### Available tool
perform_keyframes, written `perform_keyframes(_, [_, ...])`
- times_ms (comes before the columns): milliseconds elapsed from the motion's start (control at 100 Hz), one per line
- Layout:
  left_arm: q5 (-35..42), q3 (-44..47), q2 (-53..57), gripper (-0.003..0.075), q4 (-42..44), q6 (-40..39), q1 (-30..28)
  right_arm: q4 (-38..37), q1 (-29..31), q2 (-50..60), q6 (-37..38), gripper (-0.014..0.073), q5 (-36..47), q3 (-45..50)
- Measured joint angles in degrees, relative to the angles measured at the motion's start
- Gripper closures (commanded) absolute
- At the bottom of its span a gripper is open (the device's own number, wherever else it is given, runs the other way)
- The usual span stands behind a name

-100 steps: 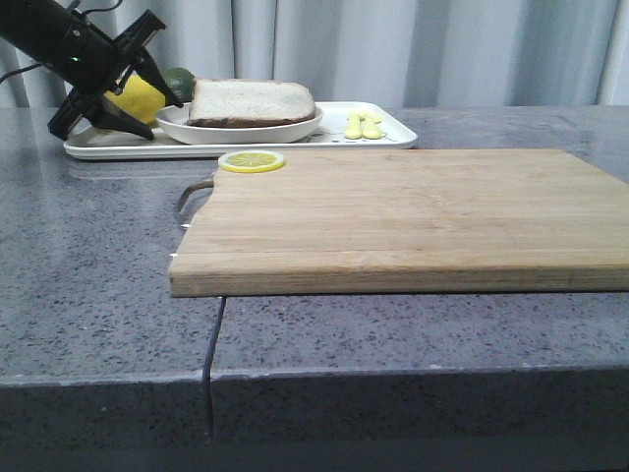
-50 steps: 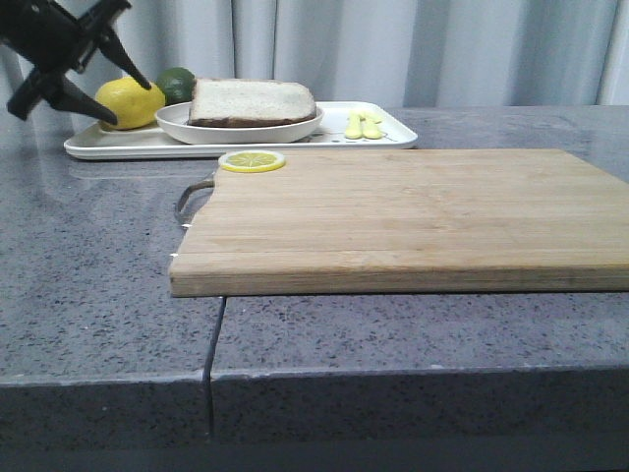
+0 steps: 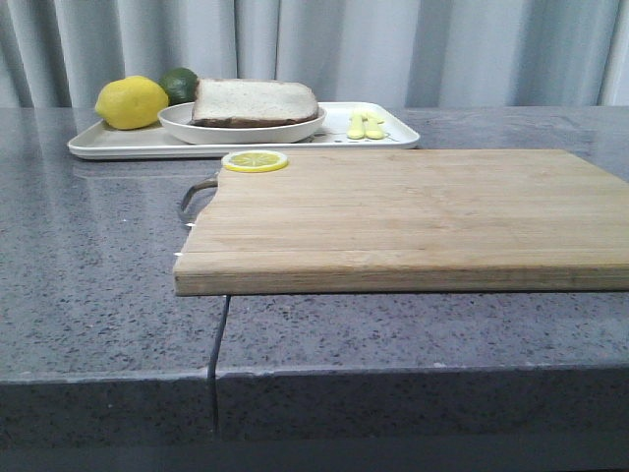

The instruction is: Place bread and move sandwich to tray

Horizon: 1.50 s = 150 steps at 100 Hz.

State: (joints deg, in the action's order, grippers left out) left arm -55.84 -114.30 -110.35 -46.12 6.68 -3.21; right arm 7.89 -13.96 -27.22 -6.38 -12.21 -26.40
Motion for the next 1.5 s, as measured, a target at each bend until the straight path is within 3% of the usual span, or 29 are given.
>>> perform_keyframes(270, [3.7,7.7,12.6,0.032,0.1,6.8,1.0,0.0,0.0,0.0,0.0,0.0207,0.0,0.0])
perform_keyframes(610, [21.1,40.0,39.4,0.032,-0.4,17.6,4.4,0.0,0.1,0.0,0.0,0.0207,0.1,0.0])
perform_keyframes(950, [40.3,68.0,64.9,0.032,-0.8,20.1,6.7,-0.1,0.1,0.0,-0.1,0.0209,0.1,0.0])
perform_keyframes(1200, [43.0,84.1,80.7,0.032,-0.4,26.0,6.9,-1.3,0.1,1.8,-1.7,0.0209,0.1,0.0])
perform_keyframes(1500, [43.5,93.8,94.5,0.0368,0.3,26.7,6.9,-1.7,0.1,10.4,-3.2,0.0209,0.2,4.5])
